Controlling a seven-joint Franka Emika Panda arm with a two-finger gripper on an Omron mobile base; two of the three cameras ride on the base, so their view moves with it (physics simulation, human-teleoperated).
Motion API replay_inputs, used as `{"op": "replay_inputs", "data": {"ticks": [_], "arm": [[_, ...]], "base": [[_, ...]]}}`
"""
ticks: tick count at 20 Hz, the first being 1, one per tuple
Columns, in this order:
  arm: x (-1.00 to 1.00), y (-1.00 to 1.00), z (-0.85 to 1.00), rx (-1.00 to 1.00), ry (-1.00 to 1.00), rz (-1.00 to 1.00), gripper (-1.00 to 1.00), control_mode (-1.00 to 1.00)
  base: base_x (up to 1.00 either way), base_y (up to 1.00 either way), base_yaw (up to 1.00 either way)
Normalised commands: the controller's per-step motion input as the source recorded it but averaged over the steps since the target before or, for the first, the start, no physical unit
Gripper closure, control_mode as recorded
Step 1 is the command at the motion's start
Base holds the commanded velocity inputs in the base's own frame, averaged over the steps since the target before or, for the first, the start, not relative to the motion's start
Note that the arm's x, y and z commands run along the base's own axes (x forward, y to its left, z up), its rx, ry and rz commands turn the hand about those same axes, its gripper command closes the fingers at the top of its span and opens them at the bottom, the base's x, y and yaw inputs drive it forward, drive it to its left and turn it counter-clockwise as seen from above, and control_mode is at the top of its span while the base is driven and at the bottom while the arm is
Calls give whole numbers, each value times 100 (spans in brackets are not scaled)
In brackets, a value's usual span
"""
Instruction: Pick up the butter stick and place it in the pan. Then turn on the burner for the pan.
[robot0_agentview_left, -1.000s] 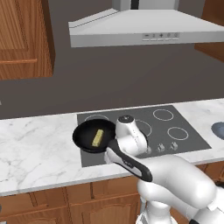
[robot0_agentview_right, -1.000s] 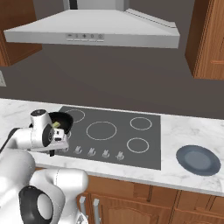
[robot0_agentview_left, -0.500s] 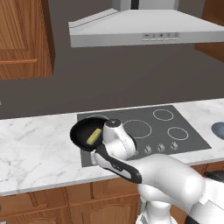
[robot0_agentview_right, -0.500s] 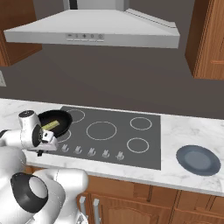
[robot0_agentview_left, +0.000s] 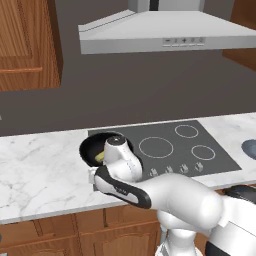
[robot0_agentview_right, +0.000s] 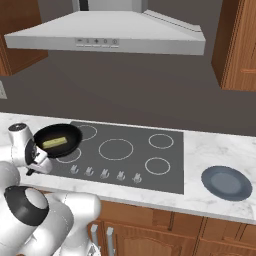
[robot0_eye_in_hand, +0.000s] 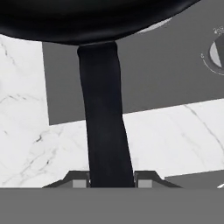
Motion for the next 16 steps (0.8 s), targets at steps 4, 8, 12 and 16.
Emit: {"op": "replay_inputs", "data": {"ticks": [4,8,12,16], "arm": [[-3,26,0,18,0,-17,100,-100],[0,38,0,12,0,-19,100,-100],[10,51,0,1,1,-22,100,-100],[30,32,1,0,12,-23,100,-100]], "base": [[0,0,0],[0,0,0],[0,0,0],[0,0,0]]}}
